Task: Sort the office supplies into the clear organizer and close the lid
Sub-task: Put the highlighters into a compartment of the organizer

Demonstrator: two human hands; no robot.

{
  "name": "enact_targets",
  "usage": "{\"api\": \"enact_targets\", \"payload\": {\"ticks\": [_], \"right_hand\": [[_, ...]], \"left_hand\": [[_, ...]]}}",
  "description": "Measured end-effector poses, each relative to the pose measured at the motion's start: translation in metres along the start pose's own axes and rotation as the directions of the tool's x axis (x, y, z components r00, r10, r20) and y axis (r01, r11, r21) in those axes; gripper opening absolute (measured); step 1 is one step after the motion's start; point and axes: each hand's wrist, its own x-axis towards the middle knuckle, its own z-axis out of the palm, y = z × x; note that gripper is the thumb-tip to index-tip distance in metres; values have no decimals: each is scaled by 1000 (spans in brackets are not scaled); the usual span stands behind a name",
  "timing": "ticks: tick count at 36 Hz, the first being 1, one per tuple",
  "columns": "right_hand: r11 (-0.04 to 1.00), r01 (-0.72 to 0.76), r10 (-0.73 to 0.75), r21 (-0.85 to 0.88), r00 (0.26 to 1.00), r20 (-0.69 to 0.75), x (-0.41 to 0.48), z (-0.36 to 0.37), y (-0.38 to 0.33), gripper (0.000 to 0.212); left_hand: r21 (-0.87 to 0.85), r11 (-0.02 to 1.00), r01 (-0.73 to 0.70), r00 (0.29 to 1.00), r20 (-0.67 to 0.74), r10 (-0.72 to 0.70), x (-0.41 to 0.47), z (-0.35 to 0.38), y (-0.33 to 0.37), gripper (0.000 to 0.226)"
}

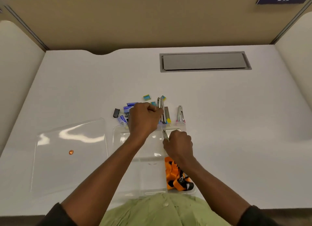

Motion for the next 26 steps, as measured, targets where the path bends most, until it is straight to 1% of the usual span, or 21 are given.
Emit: {"api": "enact_targets", "payload": {"ticks": [3,4,7,8,9,11,13,14,15,17,18,21,24,25,26], "right_hand": [[999,33,-31,-40,998,49,1,7,3,31],[997,45,-40,-65,997,68,0,7,5,29],[992,89,-83,-94,994,65,-2,0,15,13],[993,98,-96,-64,995,43,-4,-5,18,14],[995,98,-98,6,995,18,-6,-10,21,16],[965,66,-71,254,997,9,-11,-24,22,17],[867,2,-47,498,996,78,-18,-38,19,14],[819,-39,-48,572,989,136,-22,-43,18,15],[799,-66,-59,598,981,186,-25,-46,16,17],[816,-74,-77,573,969,234,-30,-48,14,20],[812,-82,-75,578,967,242,-33,-48,14,21],[748,-134,-42,650,968,249,-40,-47,13,19],[711,-162,21,684,977,211,-39,-44,16,18],[727,-159,57,668,984,171,-37,-44,17,16],[767,-142,91,626,990,112,-35,-43,18,15]], "left_hand": [[-16,999,50,999,6,-50,-15,-11,-22,15],[-17,998,63,998,12,-63,-20,-14,-31,15],[-72,989,126,992,33,-124,-36,-20,-54,12],[-102,983,155,988,44,-151,-41,-21,-61,11],[-132,974,184,982,64,-177,-45,-22,-68,11],[-182,956,230,970,125,-210,-56,-21,-78,9],[-224,943,248,959,196,-206,-66,-17,-83,8],[-245,938,247,955,226,-192,-71,-15,-84,9],[-265,934,241,952,249,-175,-75,-12,-83,9],[-297,928,225,953,267,-145,-81,-6,-80,10],[-308,926,219,955,263,-139,-83,-2,-79,10],[-304,925,225,961,228,-159,-87,6,-77,10],[-208,960,188,967,208,-145,-86,8,-79,18],[-148,976,159,975,178,-132,-84,7,-80,23],[-74,989,125,985,131,-115,-82,5,-82,26]]}}
